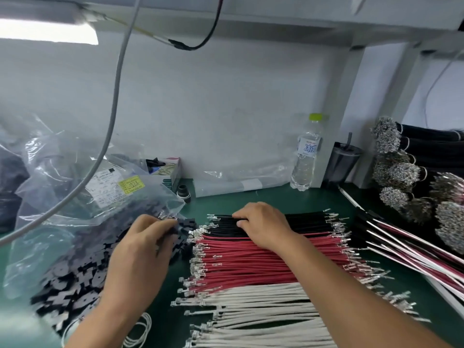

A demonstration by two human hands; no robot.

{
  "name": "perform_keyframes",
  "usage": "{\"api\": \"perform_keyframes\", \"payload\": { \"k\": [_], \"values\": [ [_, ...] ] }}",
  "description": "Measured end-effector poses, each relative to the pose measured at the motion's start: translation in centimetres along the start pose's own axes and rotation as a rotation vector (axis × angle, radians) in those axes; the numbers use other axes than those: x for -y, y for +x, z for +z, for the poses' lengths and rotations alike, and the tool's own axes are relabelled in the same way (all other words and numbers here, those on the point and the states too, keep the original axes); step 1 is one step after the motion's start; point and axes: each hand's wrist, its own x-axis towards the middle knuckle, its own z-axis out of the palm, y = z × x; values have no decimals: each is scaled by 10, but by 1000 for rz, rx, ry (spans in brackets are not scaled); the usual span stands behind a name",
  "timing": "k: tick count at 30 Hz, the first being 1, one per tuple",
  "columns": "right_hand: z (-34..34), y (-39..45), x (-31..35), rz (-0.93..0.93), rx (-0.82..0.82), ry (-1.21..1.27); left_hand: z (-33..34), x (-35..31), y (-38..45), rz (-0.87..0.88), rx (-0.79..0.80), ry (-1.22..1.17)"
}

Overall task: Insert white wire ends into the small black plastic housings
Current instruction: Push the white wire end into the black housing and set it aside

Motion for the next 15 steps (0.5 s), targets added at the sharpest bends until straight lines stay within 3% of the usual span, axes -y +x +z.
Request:
{"api": "perform_keyframes", "payload": {
  "k": [11, 15],
  "values": [
    [-12, -7, 5, -186, -123, -175, 0, -10, -4, -54, 5, -69],
    [-30, -11, 6, -302, -207, -439, 4, -7, -6, -170, 5, -365]
  ]
}}
